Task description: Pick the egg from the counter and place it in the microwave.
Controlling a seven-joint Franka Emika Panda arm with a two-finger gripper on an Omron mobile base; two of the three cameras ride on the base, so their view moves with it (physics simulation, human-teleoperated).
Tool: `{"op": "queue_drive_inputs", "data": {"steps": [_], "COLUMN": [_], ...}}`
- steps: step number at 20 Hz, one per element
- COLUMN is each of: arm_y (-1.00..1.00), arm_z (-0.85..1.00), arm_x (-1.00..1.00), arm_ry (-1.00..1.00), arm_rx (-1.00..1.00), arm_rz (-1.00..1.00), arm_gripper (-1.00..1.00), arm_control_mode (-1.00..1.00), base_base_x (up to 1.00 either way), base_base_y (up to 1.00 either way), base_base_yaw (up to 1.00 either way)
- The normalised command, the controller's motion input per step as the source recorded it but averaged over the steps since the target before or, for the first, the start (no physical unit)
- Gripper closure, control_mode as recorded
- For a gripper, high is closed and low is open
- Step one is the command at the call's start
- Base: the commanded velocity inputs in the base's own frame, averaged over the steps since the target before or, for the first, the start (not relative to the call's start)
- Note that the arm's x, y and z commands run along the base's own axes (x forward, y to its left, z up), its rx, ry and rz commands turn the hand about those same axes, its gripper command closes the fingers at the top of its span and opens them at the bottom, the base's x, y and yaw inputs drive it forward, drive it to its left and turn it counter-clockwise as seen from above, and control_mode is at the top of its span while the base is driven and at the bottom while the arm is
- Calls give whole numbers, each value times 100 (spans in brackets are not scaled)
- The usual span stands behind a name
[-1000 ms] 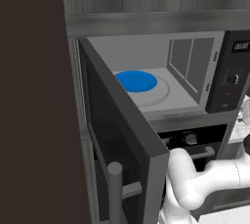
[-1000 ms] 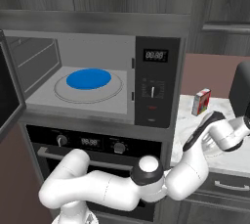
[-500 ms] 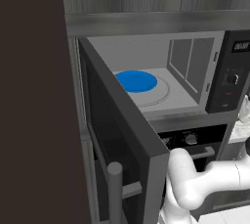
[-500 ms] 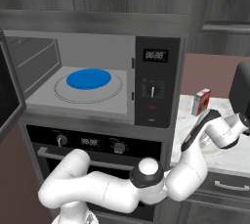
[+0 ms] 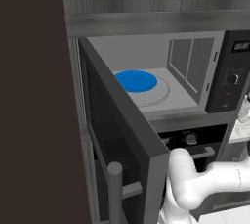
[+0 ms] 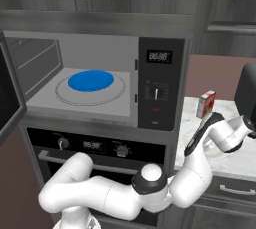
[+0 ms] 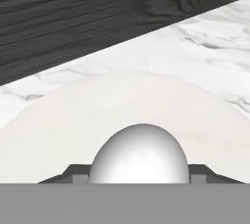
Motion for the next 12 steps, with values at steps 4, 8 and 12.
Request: {"op": "queue_drive_inputs", "data": {"steps": [4, 8, 12], "arm_y": [-35, -27, 39], "arm_z": [49, 98, 75], "arm_x": [-64, -100, -100], "arm_ry": [0, 0, 4], "arm_rx": [1, 2, -1], "arm_rz": [0, 0, 0], "arm_gripper": [100, 100, 100], "arm_control_mode": [-100, -100, -100], "base_base_x": [0, 0, 0], "base_base_y": [0, 0, 0], "base_base_yaw": [0, 0, 0]}}
